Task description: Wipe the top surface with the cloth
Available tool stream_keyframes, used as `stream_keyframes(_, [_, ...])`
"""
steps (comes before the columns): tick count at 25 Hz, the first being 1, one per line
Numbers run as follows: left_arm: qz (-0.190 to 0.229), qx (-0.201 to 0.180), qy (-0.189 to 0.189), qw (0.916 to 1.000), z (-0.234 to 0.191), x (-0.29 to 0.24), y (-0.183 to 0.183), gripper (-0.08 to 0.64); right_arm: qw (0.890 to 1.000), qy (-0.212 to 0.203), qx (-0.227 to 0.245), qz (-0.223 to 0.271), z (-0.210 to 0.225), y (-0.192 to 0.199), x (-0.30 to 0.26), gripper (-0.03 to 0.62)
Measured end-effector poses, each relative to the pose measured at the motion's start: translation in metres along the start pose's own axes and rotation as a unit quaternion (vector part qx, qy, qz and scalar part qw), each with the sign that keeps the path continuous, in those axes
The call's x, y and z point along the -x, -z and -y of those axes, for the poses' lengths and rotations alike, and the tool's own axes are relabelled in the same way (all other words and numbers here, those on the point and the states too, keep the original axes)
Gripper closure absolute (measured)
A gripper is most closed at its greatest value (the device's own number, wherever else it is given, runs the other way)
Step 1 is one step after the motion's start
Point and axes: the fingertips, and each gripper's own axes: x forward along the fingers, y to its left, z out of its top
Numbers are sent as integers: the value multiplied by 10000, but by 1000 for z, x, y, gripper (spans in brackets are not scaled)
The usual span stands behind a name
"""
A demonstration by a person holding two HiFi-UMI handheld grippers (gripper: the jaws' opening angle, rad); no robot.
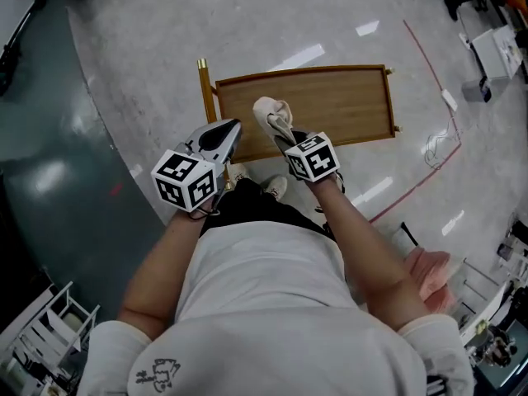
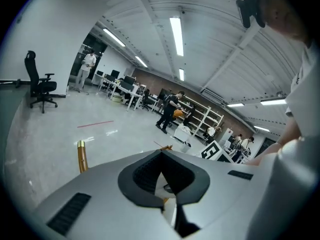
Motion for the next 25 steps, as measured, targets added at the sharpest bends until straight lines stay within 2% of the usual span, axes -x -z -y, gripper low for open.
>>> stream_keyframes(7, [179, -436, 200, 9987, 65, 6, -24, 552, 9933, 348, 154, 1090, 0, -27, 97, 518])
stream_keyframes(14, [494, -949, 515, 9929, 117, 17, -71, 552, 9725, 867, 216, 2152, -16, -55, 196, 518])
stream_keyframes(19, [720, -1228, 1087, 9838, 152, 27, -110, 552, 9460, 1373, 78, 2935, -38, -88, 255, 518])
stream_keyframes(25, [591, -1566, 1835, 9687, 174, 42, -129, 552, 9024, 1973, 2, 3830, -80, -118, 297, 518])
